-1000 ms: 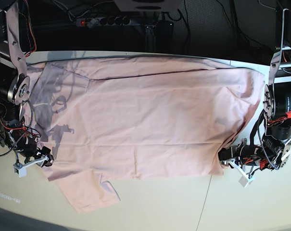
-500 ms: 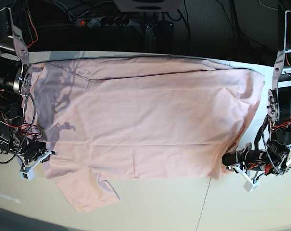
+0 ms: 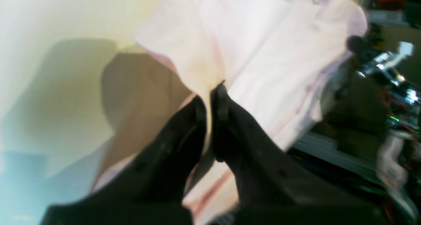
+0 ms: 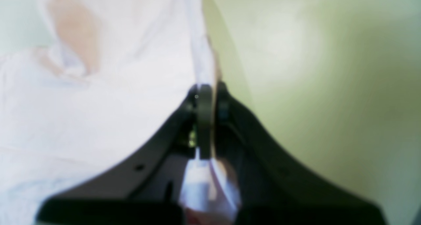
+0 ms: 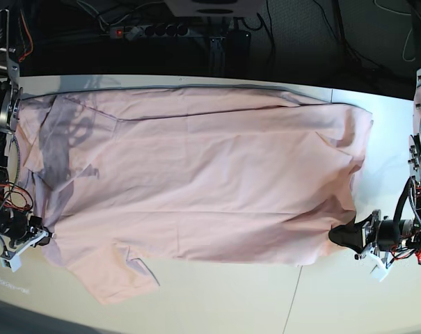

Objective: Fold the T-shirt properly
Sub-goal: 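Fold the hem edge over the shirt body with both grippers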

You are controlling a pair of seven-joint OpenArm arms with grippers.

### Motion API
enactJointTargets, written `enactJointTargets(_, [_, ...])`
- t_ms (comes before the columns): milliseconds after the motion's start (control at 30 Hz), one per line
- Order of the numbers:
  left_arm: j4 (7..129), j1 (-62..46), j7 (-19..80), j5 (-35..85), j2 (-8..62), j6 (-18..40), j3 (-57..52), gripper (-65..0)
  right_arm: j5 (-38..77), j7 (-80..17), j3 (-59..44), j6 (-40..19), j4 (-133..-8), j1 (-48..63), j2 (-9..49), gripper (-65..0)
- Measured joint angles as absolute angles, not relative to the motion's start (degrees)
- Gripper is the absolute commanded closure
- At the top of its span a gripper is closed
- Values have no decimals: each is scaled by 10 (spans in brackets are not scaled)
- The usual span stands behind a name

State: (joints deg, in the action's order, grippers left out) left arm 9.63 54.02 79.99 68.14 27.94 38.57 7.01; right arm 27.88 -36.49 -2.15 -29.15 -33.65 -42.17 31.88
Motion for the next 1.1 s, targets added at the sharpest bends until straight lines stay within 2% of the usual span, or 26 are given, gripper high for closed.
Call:
enactJointTargets(133, [96,540,802,731,305,386,76,0,317,-374,-21,-292,-403,-371,349,0])
enactJointTargets(333, [96,527,802,837,322,386,142,0,363,-386,-19,-292,-519,-269,384,0])
enactJointTargets(500, [97,506,802,837,321,386,166,0,375,-395,-21,-292,-581,-216,405,0])
enactJointTargets(900, [97,448,802,839,348,387,167,0,379,-403,-85,-292,-611,-122,408,0])
enactJointTargets(1100, [97,418,803,839,349,386,166,0,379,-403,-88,-292,-611,-108,408,0])
